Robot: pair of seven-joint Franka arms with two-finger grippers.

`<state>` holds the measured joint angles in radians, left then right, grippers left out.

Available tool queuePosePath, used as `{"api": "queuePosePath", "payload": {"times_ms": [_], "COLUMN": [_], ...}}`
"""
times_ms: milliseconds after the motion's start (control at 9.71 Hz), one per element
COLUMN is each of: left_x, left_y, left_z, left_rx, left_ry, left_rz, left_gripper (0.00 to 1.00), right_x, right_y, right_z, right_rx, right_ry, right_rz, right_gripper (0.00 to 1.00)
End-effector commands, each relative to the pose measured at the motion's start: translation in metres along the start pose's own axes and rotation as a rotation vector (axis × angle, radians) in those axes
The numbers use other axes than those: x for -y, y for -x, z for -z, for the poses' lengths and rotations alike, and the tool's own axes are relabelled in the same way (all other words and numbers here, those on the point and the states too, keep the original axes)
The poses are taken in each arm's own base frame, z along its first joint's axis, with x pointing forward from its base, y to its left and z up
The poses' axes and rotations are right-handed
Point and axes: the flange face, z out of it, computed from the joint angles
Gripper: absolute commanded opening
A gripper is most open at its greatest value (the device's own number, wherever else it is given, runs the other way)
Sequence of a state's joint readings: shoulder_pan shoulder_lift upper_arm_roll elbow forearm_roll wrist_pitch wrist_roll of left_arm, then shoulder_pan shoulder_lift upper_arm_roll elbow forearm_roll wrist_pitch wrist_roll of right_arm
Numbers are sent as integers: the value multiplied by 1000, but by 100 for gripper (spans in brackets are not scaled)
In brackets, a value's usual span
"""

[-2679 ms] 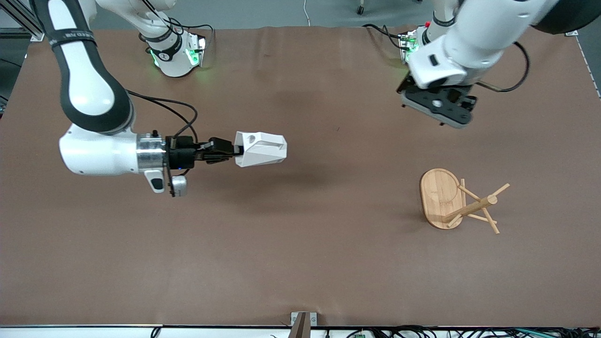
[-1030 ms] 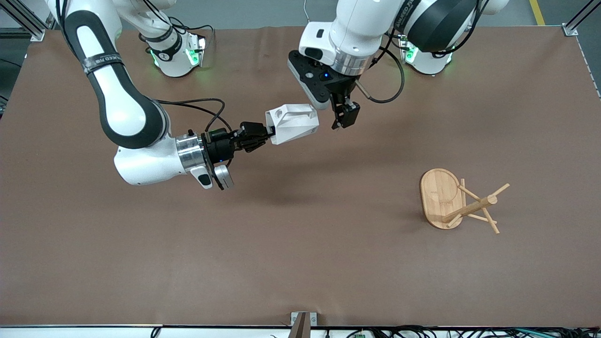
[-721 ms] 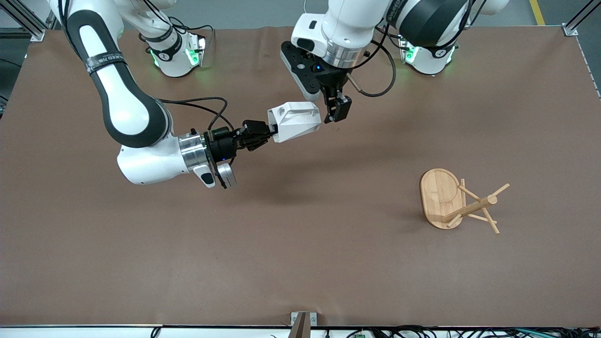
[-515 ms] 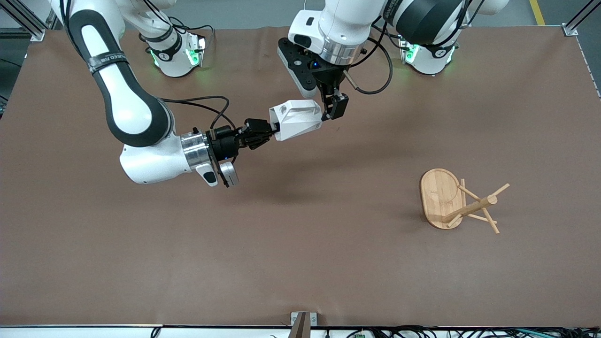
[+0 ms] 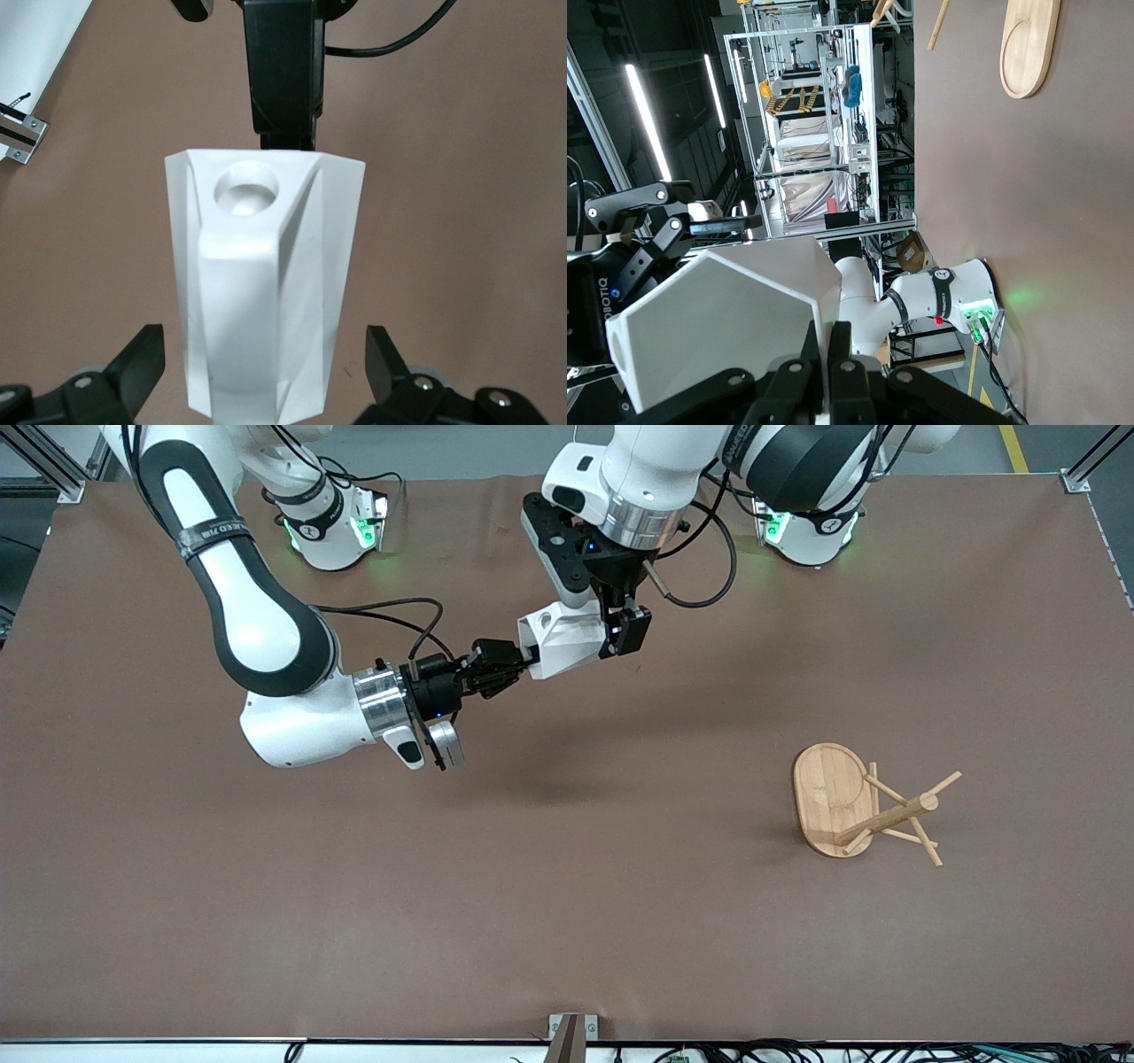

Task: Hang cup on rack
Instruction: 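Grasp the cup body with the left gripper beside the right gripper, then open the right gripper and withdraw it while the left gripper holds the cup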

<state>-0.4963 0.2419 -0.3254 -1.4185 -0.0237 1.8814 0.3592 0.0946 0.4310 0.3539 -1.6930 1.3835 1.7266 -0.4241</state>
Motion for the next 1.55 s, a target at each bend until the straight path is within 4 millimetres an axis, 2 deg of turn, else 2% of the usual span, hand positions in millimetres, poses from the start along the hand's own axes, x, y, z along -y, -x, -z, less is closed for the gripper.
{"api": "queuePosePath", "payload": {"times_ms": [0, 103, 206, 309, 618, 721, 824, 927, 1133, 1236, 1339, 1442], "left_x": [1, 2, 4, 5, 5, 6, 10, 14, 35, 43, 55, 64], "left_y": [3, 3, 3, 3, 4, 5, 7, 9, 17, 20, 26, 30], "left_z": [-23, -28, -30, -30, -27, -26, -24, -21, -17, -17, -17, -19], "left_rx": [34, 40, 42, 42, 41, 44, 46, 43, 40, 41, 42, 46], "left_ry": [28, 33, 35, 34, 32, 33, 33, 30, 19, 17, 11, 8], "left_rz": [-14, -11, -10, -10, -7, 0, 13, 25, 85, 117, 172, 223], "left_gripper": [100, 100, 95, 85, 43, 36, 36, 36, 36, 36, 36, 36], "right_x": [3, 5, 5, 9, 12, 12, 15, 20, 37, 34, 23, 6], "right_y": [3, 3, 3, 4, 4, 4, 4, 5, 9, 8, 10, 20], "right_z": [-3, -5, -4, -6, -6, -4, -3, 3, 25, 50, 71, 104], "right_rx": [-1, 3, 2, 5, 3, 1, 1, -12, -47, -75, -83, -107], "right_ry": [-33, -36, -36, -39, -38, -38, -36, -32, 10, 84, 157, 264], "right_rz": [3, 4, 4, -3, -1, 0, -2, -9, 28, 40, 32, 14], "right_gripper": [1, 1, 1, 1, 2, 4, 99, 100, 100, 100, 100, 100]}}
